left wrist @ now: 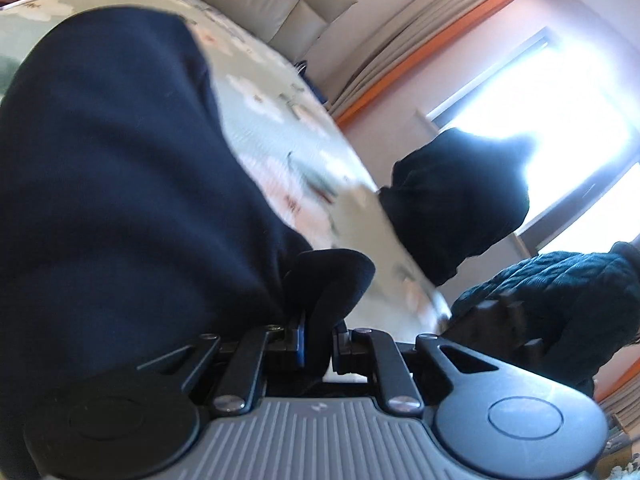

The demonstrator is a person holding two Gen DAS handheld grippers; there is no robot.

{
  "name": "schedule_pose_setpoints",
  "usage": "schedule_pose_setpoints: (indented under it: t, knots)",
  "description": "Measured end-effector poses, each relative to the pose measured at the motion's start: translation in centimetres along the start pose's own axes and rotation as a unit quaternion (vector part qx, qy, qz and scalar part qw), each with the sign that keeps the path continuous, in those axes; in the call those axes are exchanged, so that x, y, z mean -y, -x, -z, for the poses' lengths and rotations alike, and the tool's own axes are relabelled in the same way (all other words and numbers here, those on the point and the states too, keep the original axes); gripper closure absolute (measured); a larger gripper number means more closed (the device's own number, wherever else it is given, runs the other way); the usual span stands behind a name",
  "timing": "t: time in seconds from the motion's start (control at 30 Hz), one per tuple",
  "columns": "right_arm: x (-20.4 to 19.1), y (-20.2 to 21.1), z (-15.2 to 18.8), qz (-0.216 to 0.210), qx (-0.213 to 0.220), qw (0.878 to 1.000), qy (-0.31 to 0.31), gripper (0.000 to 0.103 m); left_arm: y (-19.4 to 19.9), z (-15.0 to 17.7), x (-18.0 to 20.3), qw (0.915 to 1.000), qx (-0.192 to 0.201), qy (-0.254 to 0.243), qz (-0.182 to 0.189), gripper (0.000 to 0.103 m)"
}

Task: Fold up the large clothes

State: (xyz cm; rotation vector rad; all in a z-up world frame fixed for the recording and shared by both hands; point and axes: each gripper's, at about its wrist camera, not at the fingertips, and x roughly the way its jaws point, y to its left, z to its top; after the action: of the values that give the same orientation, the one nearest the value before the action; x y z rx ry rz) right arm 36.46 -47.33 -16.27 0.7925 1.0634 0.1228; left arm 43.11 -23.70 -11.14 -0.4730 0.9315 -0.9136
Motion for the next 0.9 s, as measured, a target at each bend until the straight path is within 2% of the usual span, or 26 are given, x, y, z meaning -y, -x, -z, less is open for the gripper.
schedule_pose_setpoints:
  t: [0.07,0.1,0.13,0.2,0.27,0.33,0.37,0.4,0.43,0.47,0.5,0.53,0.6,0.63,0.67,0.7,0.73,0.77,0.8,0.83,0.87,0.9]
  knots:
    - [0.5,2.2,-0.5,0.037,0.013,0.998,0.040,0.088,0.1,0.8,-0.2,0.9993,-0.012,-0.009,-0.033,0.090]
    - [0.6,3.4,-1.0,0.059,0.024,0.996,0.059,0.082,0.3,1.5,-0.2,0.9978,-0.022,-0.019,-0.060,0.090]
    - [0.5,4.4,-1.6,0.087,0.039,0.992,0.081,0.074,0.5,2.4,-0.3,0.9950,-0.035,-0.028,-0.090,0.091]
    - [0.4,5.7,-3.2,0.126,0.066,0.981,0.135,0.074,1.2,3.9,-1.2,0.9888,-0.073,-0.036,-0.125,0.092]
    - [0.5,6.6,-4.6,0.147,0.092,0.968,0.182,0.074,1.9,5.1,-1.9,0.9834,-0.113,-0.027,-0.140,0.092]
    - [-1.3,6.5,-6.1,0.164,0.116,0.949,0.242,0.074,3.6,5.4,-1.4,0.9865,-0.111,-0.015,-0.120,0.092]
    - [-2.8,6.2,-6.8,0.178,0.130,0.932,0.290,0.074,4.6,4.9,-0.6,0.9900,-0.096,-0.014,-0.102,0.092]
    - [-4.1,5.8,-7.3,0.201,0.149,0.903,0.349,0.070,5.7,4.1,0.2,0.9934,-0.074,-0.015,-0.087,0.092]
    - [-5.2,5.1,-7.7,0.224,0.174,0.867,0.409,0.054,6.6,3.3,0.7,0.9954,-0.052,-0.021,-0.077,0.091]
    - [-5.8,4.4,-8.1,0.240,0.198,0.837,0.451,0.052,7.2,2.0,1.4,0.9962,-0.026,-0.033,-0.076,0.091]
    - [-6.5,3.8,-9.0,0.237,0.203,0.823,0.475,0.052,7.5,0.7,1.9,0.9951,0.000,-0.046,-0.088,0.091]
    - [-7.1,3.3,-10.2,0.216,0.190,0.825,0.486,0.060,7.5,-0.8,2.0,0.9922,0.027,-0.060,-0.106,0.091]
    - [-8.8,2.1,-11.9,0.150,0.165,0.833,0.507,0.077,6.3,-2.8,1.3,0.9867,0.049,-0.075,-0.136,0.089]
    - [-9.9,1.7,-12.1,0.121,0.157,0.828,0.525,0.078,5.7,-3.2,0.3,0.9817,0.048,-0.082,-0.165,0.089]
    - [-11.0,1.1,-12.1,0.103,0.155,0.815,0.548,0.078,4.4,-3.6,-1.0,0.9761,0.038,-0.080,-0.199,0.089]
    - [-12.5,0.0,-12.0,0.092,0.157,0.802,0.569,0.078,3.4,-3.4,-2.2,0.9756,0.027,-0.066,-0.208,0.090]
    - [-13.7,-0.9,-11.6,0.079,0.154,0.795,0.581,0.078,2.0,-3.3,-2.7,0.9785,0.027,-0.047,-0.199,0.090]
    - [-14.8,-2.1,-11.4,0.062,0.142,0.797,0.584,0.078,1.6,-2.6,-3.3,0.9804,0.032,-0.032,-0.192,0.090]
    - [-15.8,-3.4,-11.4,0.043,0.127,0.804,0.580,0.076,1.5,-1.4,-3.5,0.9803,0.033,-0.030,-0.192,0.092]
    - [-16.5,-5.1,-11.4,0.030,0.107,0.810,0.576,0.070,1.2,-0.5,-3.9,0.9791,0.032,-0.030,-0.199,0.095]
    - [-17.5,-6.7,-11.1,0.036,0.088,0.812,0.577,0.065,0.8,0.4,-4.1,0.9762,0.036,-0.028,-0.212,0.099]
    - [-18.6,-8.8,-11.3,0.063,0.071,0.805,0.585,0.059,0.8,0.9,-4.2,0.9745,0.047,-0.020,-0.218,0.100]
